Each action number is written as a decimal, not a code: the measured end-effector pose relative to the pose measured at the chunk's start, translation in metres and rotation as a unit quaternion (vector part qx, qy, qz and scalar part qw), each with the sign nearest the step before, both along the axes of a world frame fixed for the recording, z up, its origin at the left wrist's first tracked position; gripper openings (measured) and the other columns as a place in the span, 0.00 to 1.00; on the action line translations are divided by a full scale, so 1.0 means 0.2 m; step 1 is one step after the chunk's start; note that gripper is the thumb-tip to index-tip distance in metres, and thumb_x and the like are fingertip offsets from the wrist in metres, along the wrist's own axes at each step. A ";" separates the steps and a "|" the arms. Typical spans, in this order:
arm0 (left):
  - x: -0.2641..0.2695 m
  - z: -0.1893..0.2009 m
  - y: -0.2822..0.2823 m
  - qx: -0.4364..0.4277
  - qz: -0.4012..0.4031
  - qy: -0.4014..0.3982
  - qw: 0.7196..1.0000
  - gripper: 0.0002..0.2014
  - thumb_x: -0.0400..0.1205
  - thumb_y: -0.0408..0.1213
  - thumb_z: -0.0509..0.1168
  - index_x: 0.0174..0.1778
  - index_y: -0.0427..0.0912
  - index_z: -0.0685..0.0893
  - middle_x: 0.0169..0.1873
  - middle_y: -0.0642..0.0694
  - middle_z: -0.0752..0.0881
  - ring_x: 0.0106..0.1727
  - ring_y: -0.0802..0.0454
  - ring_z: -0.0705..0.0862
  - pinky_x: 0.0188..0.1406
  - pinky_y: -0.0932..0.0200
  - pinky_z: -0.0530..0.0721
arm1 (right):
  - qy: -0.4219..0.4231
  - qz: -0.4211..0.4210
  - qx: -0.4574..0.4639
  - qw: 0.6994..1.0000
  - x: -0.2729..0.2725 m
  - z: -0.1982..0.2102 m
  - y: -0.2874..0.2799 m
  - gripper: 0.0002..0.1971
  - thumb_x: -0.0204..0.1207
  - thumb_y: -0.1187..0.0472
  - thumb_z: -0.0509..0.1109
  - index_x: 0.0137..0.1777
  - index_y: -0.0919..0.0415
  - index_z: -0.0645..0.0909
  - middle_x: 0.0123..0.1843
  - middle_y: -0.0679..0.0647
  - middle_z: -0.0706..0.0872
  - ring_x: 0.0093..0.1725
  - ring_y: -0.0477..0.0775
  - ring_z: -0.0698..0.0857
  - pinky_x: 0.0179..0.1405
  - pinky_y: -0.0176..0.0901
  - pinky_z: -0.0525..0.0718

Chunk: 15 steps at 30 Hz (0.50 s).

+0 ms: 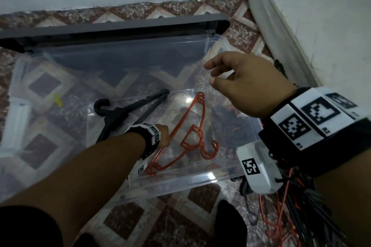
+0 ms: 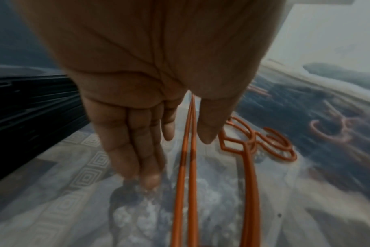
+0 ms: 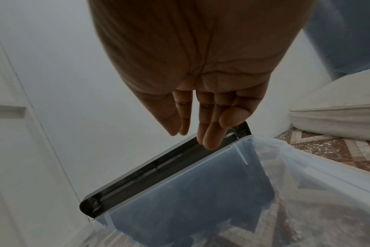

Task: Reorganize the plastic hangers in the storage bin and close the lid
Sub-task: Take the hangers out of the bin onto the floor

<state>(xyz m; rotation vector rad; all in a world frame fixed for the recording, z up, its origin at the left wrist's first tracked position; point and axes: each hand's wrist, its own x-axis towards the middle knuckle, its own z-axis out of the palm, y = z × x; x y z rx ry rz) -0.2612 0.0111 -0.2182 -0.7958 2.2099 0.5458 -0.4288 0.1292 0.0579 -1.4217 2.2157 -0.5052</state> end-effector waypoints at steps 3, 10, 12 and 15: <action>0.01 -0.02 -0.01 -0.018 -0.014 -0.046 0.999 0.29 0.79 0.58 0.65 0.69 0.41 0.75 0.65 0.40 0.82 0.60 0.40 0.83 0.58 0.45 0.83 | -0.001 0.003 0.004 1.000 0.01 0.00 0.00 0.14 0.81 0.54 0.67 0.66 0.44 0.80 0.59 0.41 0.84 0.48 0.43 0.84 0.40 0.31 0.76; -0.07 -0.04 0.04 -0.009 -0.090 -0.061 0.994 0.17 0.80 0.34 0.68 0.65 0.34 0.80 0.62 0.37 0.84 0.59 0.42 0.86 0.60 0.46 0.85 | -0.006 0.008 0.013 1.000 0.00 -0.02 0.00 0.14 0.81 0.54 0.67 0.66 0.44 0.80 0.60 0.41 0.84 0.53 0.45 0.84 0.54 0.43 0.82; -0.07 -0.04 0.04 -0.015 -0.095 -0.060 0.994 0.19 0.80 0.34 0.68 0.67 0.35 0.79 0.64 0.38 0.83 0.61 0.42 0.85 0.60 0.47 0.85 | -0.006 0.007 0.013 1.000 0.00 -0.02 0.00 0.15 0.81 0.54 0.67 0.66 0.43 0.80 0.60 0.41 0.84 0.53 0.44 0.83 0.54 0.41 0.81; -0.05 -0.05 0.03 -0.016 -0.098 -0.055 0.994 0.18 0.78 0.33 0.70 0.64 0.37 0.81 0.60 0.39 0.85 0.56 0.44 0.86 0.57 0.49 0.87 | 0.002 0.013 0.017 1.000 0.00 -0.03 0.00 0.15 0.81 0.54 0.67 0.67 0.44 0.80 0.59 0.41 0.84 0.52 0.43 0.82 0.52 0.38 0.77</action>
